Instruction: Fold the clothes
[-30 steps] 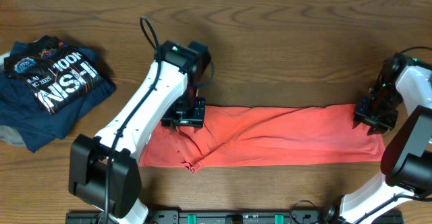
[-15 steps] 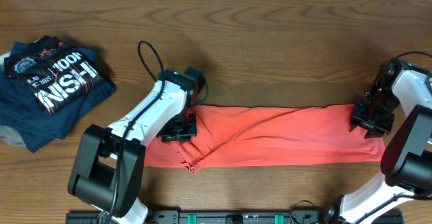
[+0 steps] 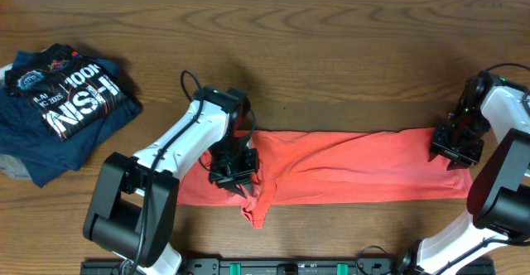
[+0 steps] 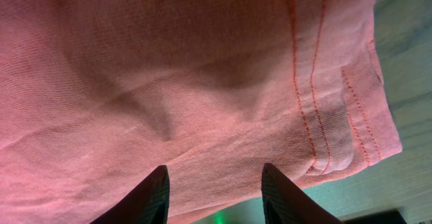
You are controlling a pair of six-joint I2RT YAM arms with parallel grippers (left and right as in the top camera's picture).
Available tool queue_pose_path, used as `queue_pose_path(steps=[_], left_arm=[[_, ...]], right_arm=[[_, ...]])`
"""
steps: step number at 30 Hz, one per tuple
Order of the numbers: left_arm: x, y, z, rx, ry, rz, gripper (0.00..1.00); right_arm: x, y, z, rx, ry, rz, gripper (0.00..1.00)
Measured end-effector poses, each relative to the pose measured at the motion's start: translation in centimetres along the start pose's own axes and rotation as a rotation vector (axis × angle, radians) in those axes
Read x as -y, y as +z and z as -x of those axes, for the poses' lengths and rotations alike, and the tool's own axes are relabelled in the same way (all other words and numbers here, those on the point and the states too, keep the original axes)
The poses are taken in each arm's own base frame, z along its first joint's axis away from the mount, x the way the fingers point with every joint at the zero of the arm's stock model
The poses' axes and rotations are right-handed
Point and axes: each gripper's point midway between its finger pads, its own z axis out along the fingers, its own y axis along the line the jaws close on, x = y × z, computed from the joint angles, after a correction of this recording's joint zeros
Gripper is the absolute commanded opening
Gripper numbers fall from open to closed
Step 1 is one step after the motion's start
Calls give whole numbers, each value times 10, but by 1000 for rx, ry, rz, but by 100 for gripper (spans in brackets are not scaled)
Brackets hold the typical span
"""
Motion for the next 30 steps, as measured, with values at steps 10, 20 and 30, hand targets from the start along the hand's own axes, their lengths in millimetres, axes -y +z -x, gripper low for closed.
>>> queue_pose_path(steps=[10,20,30], left_arm=[[26,-3,24,87,85,-119,43],[-29,-14,-3,118,-5,224,44],[-58,-26,19,468,-49,425,56]], right_arm=[[0,0,0,-1,0,0,43],[0,0,0,0,0,0,44],[0,0,0,1,0,1,44]])
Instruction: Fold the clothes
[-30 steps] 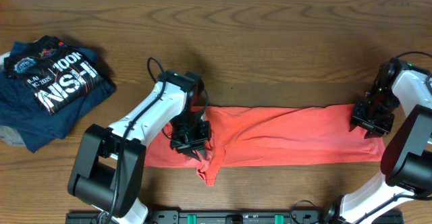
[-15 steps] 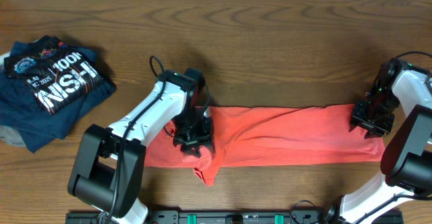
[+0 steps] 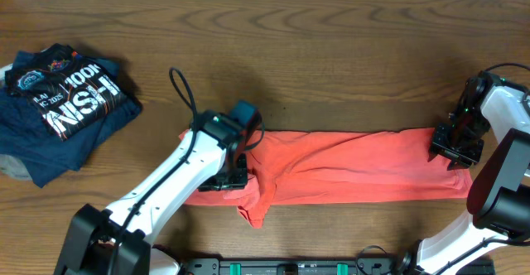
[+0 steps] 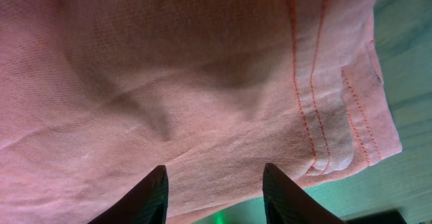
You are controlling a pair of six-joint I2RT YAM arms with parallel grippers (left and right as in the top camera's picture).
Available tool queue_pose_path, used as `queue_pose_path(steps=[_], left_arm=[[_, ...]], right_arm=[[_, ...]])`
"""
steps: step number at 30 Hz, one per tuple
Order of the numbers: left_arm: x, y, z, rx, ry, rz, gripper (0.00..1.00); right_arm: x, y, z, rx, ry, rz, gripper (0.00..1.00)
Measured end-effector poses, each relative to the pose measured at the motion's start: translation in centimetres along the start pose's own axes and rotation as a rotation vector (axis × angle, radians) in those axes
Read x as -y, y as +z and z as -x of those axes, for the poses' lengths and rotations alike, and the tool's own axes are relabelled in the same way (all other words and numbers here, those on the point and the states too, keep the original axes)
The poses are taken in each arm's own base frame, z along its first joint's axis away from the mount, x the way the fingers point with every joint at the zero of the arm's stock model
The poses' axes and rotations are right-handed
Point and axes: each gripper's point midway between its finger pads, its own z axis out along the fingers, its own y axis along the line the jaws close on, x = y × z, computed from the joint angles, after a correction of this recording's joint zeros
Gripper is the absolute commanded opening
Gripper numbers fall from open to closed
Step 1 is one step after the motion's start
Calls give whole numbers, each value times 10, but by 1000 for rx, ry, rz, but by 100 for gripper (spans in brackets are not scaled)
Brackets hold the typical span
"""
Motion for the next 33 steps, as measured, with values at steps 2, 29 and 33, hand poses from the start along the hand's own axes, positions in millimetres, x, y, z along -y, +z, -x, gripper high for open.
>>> queue_pose_path(steps=[2,29,33], left_arm=[[-5,16,-1,9,9,21,58],[33,23,-29,67,492,-128,58],[37,23,-27,91,505,-122,57]], right_arm=[[0,0,0,1,0,0,45],[0,0,1,3,1,0,46],[0,0,1,3,1,0,46]])
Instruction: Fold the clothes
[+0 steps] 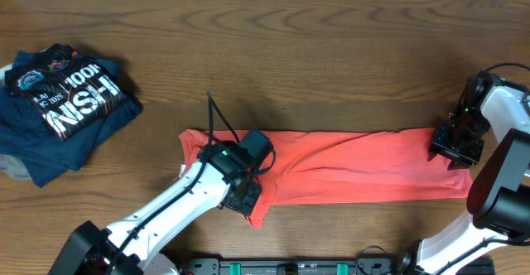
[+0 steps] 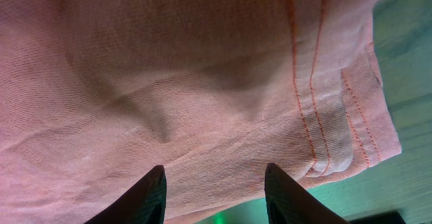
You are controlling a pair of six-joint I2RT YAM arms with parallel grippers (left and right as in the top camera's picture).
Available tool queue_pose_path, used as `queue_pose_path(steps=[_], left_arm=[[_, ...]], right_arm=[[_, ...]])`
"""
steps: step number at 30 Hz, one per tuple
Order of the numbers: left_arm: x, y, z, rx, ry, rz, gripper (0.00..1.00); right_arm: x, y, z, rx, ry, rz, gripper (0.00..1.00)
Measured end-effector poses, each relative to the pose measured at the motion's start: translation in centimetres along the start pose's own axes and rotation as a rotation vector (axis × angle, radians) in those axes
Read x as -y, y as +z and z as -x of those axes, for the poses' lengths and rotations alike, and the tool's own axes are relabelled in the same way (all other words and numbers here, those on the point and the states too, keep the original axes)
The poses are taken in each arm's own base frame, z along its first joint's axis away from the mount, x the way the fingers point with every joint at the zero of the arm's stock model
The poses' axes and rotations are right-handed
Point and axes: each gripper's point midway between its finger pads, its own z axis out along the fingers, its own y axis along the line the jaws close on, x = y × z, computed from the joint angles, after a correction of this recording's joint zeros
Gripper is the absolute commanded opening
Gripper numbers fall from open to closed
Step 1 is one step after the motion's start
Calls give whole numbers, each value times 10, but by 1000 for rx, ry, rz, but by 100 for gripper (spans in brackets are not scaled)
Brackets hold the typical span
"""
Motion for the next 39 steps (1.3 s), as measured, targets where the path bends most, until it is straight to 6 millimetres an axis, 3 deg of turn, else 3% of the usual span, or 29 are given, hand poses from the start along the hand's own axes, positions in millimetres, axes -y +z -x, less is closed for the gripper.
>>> queue_pose_path(steps=[11,16,20,21,28,31,37,38,39], left_arm=[[-2,5,-3,-4,-6,8,55],[0,5,4,25,-9,-1,40],[1,5,9,44,-11,-6,19],[2,5,9,47,-11,-8,9],[11,2,2,4,-9,-62,6],[34,-21,5,-20,-8,-180,6],[96,-100,69,196,29,-490,7],[102,-111,79,236,35,-526,9],[106,-116,84,258,34,-549,17]], right_arm=[[0,0,0,0,0,0,46],[0,0,0,-1,0,0,46],[0,0,0,-2,0,0,46],[0,0,0,-2,0,0,46],[0,0,-1,-3,-1,0,46],[0,0,-1,-5,-1,-1,46],[0,0,-1,-5,0,-1,46],[0,0,-1,-5,-1,-1,46],[0,0,-1,-5,-1,-1,46]])
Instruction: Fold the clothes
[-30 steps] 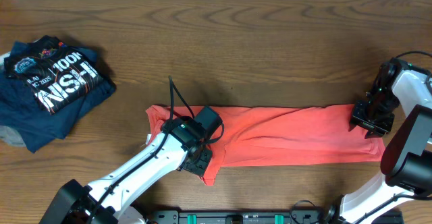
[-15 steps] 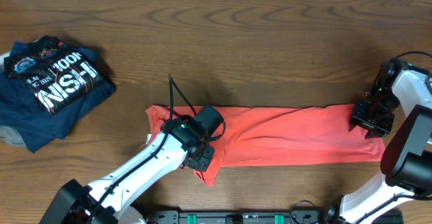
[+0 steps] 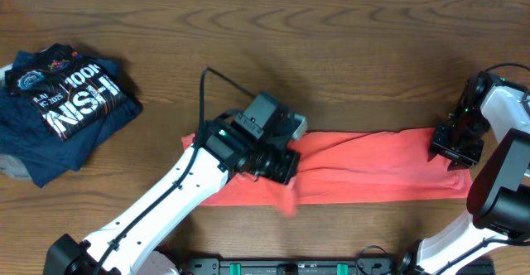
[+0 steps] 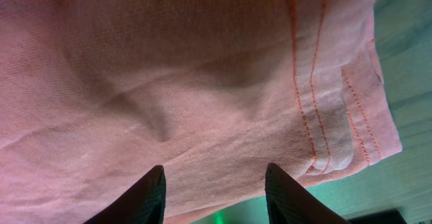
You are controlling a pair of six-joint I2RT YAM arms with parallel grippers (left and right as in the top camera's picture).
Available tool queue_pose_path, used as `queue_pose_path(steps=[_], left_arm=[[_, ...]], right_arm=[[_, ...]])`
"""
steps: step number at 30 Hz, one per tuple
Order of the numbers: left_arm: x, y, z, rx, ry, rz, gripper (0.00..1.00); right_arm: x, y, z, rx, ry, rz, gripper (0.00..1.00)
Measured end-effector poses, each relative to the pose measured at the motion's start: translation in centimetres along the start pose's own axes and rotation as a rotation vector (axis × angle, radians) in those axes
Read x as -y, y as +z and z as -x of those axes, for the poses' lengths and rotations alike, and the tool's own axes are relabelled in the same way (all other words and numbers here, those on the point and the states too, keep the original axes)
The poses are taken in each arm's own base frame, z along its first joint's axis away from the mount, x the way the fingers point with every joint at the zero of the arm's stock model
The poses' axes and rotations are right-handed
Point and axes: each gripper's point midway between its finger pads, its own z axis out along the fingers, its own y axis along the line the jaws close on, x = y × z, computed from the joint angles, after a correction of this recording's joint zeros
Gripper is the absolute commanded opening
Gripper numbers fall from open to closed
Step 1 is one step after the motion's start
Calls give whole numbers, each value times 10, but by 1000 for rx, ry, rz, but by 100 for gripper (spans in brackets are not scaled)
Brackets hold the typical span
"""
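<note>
A salmon-red garment [image 3: 364,171] lies stretched in a long band across the front of the table. My left gripper [image 3: 281,166] is over its left-middle part and looks shut on a fold of the cloth; a blurred flap [image 3: 288,206] hangs just below it. My right gripper [image 3: 451,149] sits on the garment's right end. In the right wrist view its gripper [image 4: 214,197] is open, fingers spread over the stitched hem [image 4: 317,109] of the red cloth [image 4: 169,82].
A stack of folded dark blue shirts with white print [image 3: 62,101] lies at the far left. The wooden table [image 3: 331,51] stretches behind the garment. The left arm's cable loops above the cloth [image 3: 217,80].
My left gripper has moved from the garment's lower left flap up and to the right. The flap that poked out at the bottom edge has shifted right with it. The right gripper has not moved.
My left gripper first stood on the garment's left part near a flap at the bottom edge. It then sat further left and up, then down on the flap. Now it is right of there with the cloth drawn along. The right gripper stayed open on the right end throughout.
</note>
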Motion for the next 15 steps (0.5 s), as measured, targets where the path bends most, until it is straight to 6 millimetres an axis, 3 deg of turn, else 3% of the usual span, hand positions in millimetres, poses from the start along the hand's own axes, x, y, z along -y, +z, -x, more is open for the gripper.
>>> queue_pose_path(steps=[2,3,9,15], left_arm=[[5,0,6,21,-9,-25,34],[6,0,8,26,-32,-30,36],[6,0,9,32,-72,-27,37],[-21,2,-4,2,-124,104,37]], right_arm=[[0,0,0,0,0,0,46],[0,0,0,0,0,0,46],[0,0,0,0,0,0,46],[0,0,0,0,0,0,46]])
